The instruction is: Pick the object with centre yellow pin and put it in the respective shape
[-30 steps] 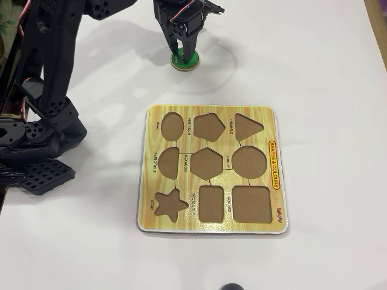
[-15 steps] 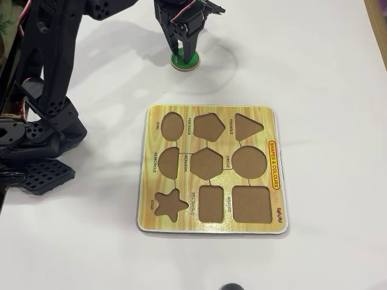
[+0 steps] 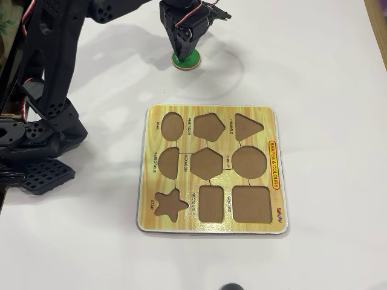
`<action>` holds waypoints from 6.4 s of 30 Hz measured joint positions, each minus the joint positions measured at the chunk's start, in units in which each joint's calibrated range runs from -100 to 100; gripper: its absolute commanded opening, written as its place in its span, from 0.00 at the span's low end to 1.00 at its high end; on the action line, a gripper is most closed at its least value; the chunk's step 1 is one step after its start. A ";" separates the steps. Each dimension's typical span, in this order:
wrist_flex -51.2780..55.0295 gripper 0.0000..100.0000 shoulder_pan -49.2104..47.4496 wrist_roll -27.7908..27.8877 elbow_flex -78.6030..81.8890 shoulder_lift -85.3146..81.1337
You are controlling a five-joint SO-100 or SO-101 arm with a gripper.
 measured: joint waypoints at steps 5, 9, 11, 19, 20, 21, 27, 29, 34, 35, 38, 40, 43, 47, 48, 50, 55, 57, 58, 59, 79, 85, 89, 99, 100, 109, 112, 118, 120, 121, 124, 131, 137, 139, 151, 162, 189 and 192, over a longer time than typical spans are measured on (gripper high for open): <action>0.00 0.02 0.00 0.00 0.00 0.00; 0.00 0.11 0.00 0.00 0.00 0.00; 0.00 0.15 0.00 0.00 0.00 0.00; 0.00 0.16 -1.12 0.00 0.00 0.00; 0.00 0.16 -1.12 0.00 -0.09 0.00; 0.00 0.16 -1.12 0.00 -0.09 0.00; -3.51 0.16 -1.12 0.00 -0.36 0.00; -4.11 0.16 -1.12 0.00 -0.36 0.00; -4.11 0.16 -1.12 0.00 -0.36 0.00; -4.11 0.16 -1.12 0.00 -0.36 0.00; -4.11 0.16 -1.12 0.00 -0.36 0.00; -4.11 0.16 -1.12 0.00 -0.36 0.00; -4.11 0.14 -1.12 0.00 -0.36 0.00; -4.28 0.05 -1.12 0.00 -0.36 0.00; -4.28 0.04 -1.12 0.00 -0.36 0.00; -4.28 0.02 -1.03 0.00 -0.36 0.00; -5.06 0.01 -0.94 0.00 -0.36 0.00; -5.06 0.01 -0.94 0.00 -0.36 0.00; -5.06 0.01 -0.94 0.00 -0.36 0.00; -5.06 0.01 -0.94 0.00 -0.36 0.00; -4.63 0.14 -1.22 0.26 -0.36 0.00; -4.28 0.14 -1.59 0.26 -0.36 0.00; -4.28 0.14 -1.59 0.26 1.08 -0.09; -4.28 0.14 -1.59 0.26 3.15 -0.09; -4.28 0.14 -1.59 0.26 3.15 -0.09; 1.37 0.14 -1.59 0.26 3.51 -0.17; 1.80 0.14 -1.68 0.26 3.60 -0.17; 1.71 0.14 -1.68 0.26 3.60 -0.17; 1.71 0.12 -1.68 0.16 3.60 -0.17; 1.71 0.09 -1.68 0.16 3.60 -0.17; 1.71 0.01 -1.59 0.10 3.69 -0.17; 1.71 0.01 -1.22 0.10 3.78 -0.26; 1.71 0.02 -1.31 0.10 3.78 -0.26; 1.71 0.03 -1.31 0.10 3.78 -0.26; 1.71 0.12 -1.78 0.10 3.24 -0.26; -5.66 0.12 -1.68 0.10 3.24 -0.43; -3.60 0.12 -1.78 0.10 3.24 -0.26; -3.60 0.12 -1.78 0.10 3.24 -0.26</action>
